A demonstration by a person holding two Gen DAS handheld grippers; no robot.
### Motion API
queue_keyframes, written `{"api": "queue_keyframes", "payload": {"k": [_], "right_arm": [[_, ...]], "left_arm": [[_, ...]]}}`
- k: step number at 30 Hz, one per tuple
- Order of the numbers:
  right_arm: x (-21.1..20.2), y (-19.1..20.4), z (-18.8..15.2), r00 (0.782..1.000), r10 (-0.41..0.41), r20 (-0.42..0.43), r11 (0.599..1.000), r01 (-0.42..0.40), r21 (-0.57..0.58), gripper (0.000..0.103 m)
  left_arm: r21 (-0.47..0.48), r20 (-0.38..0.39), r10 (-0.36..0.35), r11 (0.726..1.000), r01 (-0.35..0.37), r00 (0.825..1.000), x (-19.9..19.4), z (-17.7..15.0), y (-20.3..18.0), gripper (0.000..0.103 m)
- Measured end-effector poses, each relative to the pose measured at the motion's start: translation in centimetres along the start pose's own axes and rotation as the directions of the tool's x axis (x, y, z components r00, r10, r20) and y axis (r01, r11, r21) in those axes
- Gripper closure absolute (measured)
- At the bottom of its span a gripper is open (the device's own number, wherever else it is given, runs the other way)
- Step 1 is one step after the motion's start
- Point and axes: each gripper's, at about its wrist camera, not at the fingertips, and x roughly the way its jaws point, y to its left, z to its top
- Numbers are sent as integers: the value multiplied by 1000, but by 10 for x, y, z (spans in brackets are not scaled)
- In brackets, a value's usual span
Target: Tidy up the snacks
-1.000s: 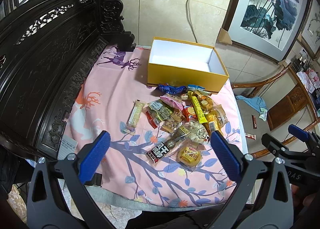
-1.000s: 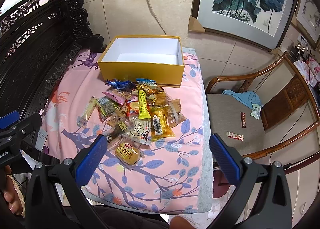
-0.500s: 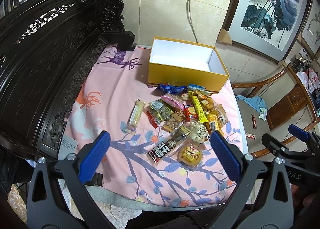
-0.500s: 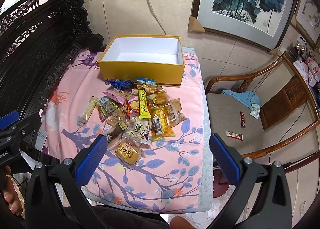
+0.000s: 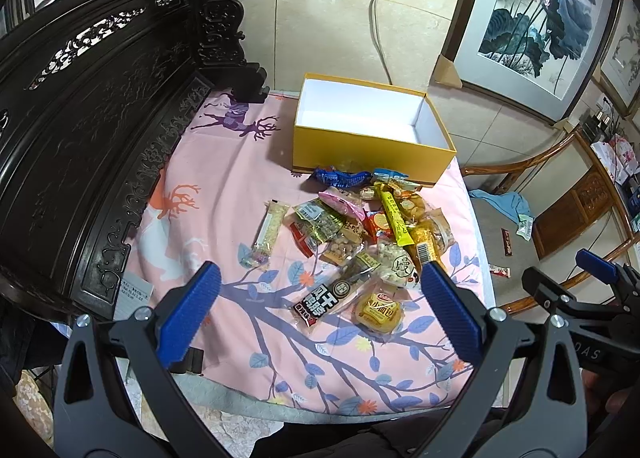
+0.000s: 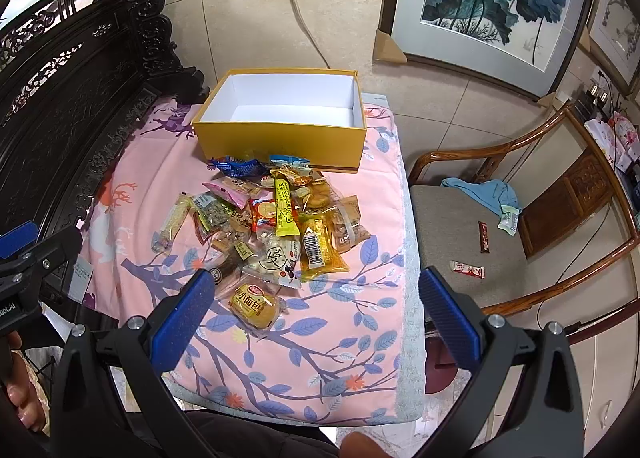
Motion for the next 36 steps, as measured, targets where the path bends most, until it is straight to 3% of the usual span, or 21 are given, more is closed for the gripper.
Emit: {"api": "queue_keyframes", "payload": {"k": [36], "right_arm": [[5, 2, -2, 1000, 3, -10, 1000, -3, 0, 1]], "left_arm": [[2, -10, -1, 1000, 1, 1000, 4, 1, -1, 2]]}}
